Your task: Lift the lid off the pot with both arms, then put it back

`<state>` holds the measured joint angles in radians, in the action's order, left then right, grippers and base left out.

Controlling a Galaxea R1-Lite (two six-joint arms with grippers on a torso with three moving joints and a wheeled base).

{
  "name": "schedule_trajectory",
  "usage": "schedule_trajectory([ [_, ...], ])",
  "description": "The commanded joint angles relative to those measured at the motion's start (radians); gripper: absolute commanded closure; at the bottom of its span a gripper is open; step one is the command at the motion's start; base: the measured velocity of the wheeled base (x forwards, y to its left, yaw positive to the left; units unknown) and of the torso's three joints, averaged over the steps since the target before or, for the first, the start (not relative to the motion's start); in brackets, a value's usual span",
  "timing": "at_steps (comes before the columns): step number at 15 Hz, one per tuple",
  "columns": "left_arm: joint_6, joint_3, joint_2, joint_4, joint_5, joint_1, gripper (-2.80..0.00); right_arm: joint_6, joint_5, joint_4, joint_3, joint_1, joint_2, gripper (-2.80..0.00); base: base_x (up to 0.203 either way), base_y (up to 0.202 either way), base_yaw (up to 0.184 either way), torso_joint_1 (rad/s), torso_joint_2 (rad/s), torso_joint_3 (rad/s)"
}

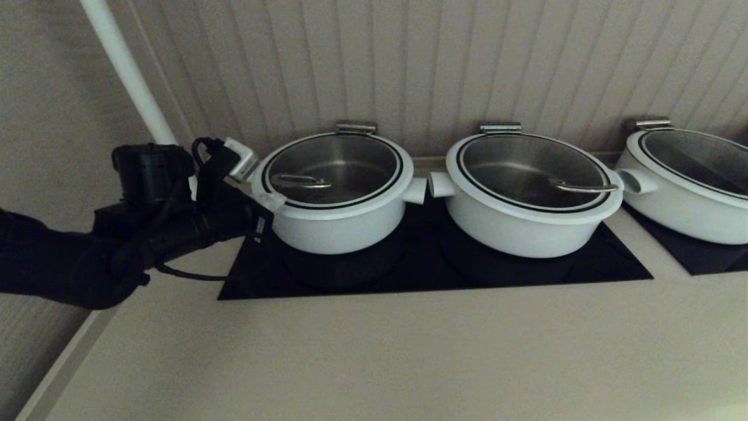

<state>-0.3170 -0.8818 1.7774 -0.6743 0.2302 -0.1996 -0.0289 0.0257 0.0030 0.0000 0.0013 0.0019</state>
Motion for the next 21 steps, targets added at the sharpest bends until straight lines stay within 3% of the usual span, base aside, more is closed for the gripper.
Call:
schedule_trajectory([
  [1,-0.002,0.036,-0.048,-0.005,0.001,0.000,0.00,-0.001,0.000,0.000,0.000,0.000,0.000,0.00,0.000,0.000,0.000,0.000,0.00,0.000],
  [11,-0.022,0.180,-0.193,0.005,-0.008,0.000,0.00,-0.001,0.000,0.000,0.000,0.000,0.000,0.00,0.000,0.000,0.000,0.000,0.00,0.000],
  [21,-0.024,0.303,-0.426,0.004,-0.187,0.002,0.00,0.000,0.000,0.000,0.000,0.002,0.000,0.00,0.000,0.000,0.000,0.000,0.00,0.000],
])
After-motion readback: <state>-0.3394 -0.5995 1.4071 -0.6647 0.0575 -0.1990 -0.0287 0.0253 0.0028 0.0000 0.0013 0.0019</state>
